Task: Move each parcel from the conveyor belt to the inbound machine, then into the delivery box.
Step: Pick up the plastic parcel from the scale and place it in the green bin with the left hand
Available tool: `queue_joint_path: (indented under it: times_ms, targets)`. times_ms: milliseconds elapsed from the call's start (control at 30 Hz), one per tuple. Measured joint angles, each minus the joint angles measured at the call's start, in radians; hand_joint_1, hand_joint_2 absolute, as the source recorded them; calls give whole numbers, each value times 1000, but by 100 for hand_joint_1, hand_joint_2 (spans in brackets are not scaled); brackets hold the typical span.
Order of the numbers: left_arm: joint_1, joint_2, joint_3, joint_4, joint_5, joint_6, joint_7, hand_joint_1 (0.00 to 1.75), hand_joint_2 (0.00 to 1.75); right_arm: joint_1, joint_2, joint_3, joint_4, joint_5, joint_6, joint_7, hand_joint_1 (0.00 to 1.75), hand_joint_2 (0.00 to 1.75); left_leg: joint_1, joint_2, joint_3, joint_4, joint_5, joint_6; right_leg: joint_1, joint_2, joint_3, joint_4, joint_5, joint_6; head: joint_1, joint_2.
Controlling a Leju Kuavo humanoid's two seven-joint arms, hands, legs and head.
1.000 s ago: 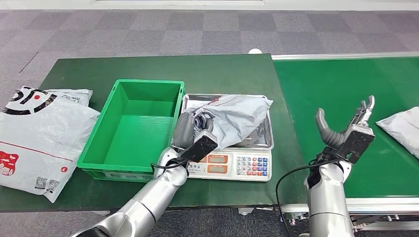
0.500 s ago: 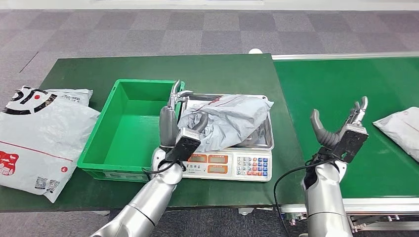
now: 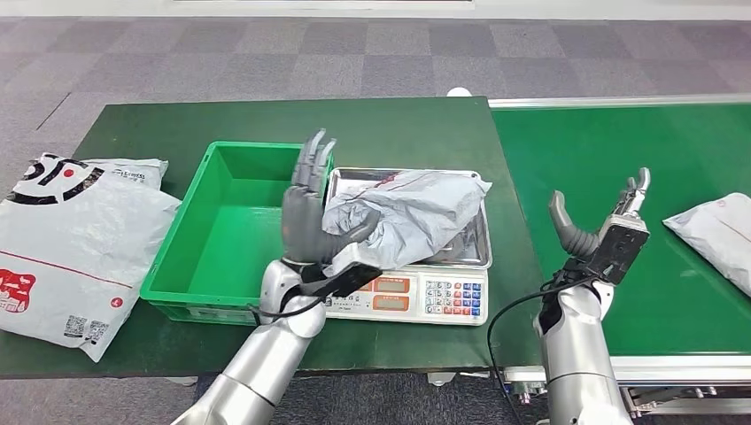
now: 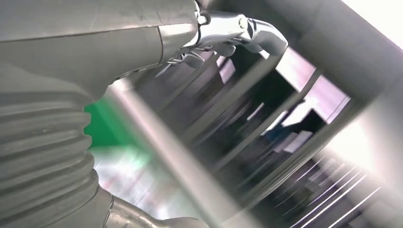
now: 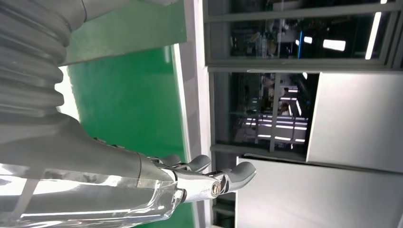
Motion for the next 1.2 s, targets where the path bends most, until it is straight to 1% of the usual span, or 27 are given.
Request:
queue_joint_path:
  times_ms: [33, 67, 100, 133, 333, 667, 733, 867, 933, 1067, 1200]
  targets:
    - [-20, -1, -4, 58, -64, -31, 86, 0, 175, -3, 0, 3, 4, 1, -1, 0, 0, 175, 0, 0, 0, 0, 0, 0, 0, 0, 0, 0, 0, 0, 0, 0]
    - [-34, -2, -8, 106, -107, -58, 154, 0, 175, -6, 0, 5, 8, 2, -2, 0, 0, 175, 0, 1, 0, 0, 0, 0, 0, 1, 0, 0, 0, 0, 0, 0]
    - [-44, -4, -11, 143, -131, -75, 196, 0, 175, -7, 0, 6, 11, 2, -2, 0, 0, 175, 0, 1, 0, 0, 0, 0, 0, 2, -1, 0, 1, 0, 0, 0]
    - [-51, -6, -12, 173, -143, -82, 215, 0, 175, -7, -1, 7, 13, 2, -3, 0, 0, 175, 0, 2, 0, 0, 0, 0, 0, 3, -1, 0, 1, 0, 0, 0]
    - [-92, -12, -15, 284, -152, -87, 231, 0, 175, -8, -2, 7, 24, 2, -4, 0, 0, 175, 0, 2, 0, 0, 0, 0, 0, 3, -1, 0, 0, 0, 0, 0]
    - [-108, -12, -27, 337, -152, -95, 238, 0, 175, -9, -2, 7, 29, 2, -4, 0, 0, 175, 0, 2, 0, 0, 0, 0, 0, 3, -1, 0, 0, 0, 0, 0]
    - [-113, -12, -31, 343, -158, -127, 268, 0, 175, -9, -3, 7, 29, 4, -4, 0, 0, 175, 0, 2, 0, 0, 0, 0, 0, 3, -1, 0, 0, 0, 0, 0]
    - [-126, -12, -49, 356, -195, -228, 369, 0, 175, -8, -4, 7, 29, 23, -10, 0, 0, 175, 0, 2, 0, 0, 0, 0, 0, 3, -1, 0, 0, 0, 0, 0]
    - [-135, -12, -56, 362, -207, -259, 401, 0, 175, -7, -4, 7, 29, 33, -11, 0, 0, 175, 0, 2, 0, 0, 0, 0, 0, 3, -1, 0, 0, 0, 0, 0]
    - [-147, -12, -60, 372, -212, -307, 419, 175, 175, -7, -4, 7, 29, 61, -29, -1, 0, 175, 0, 1, 0, 0, 0, 0, 0, 3, 0, 0, 0, 0, 0, 0]
    - [-149, -12, -60, 373, -189, -316, 391, 175, 175, -9, -4, 7, 29, 75, -41, -1, 0, 175, 0, 1, 0, 0, 0, 0, 0, 2, 0, 0, 0, 0, 0, 0]
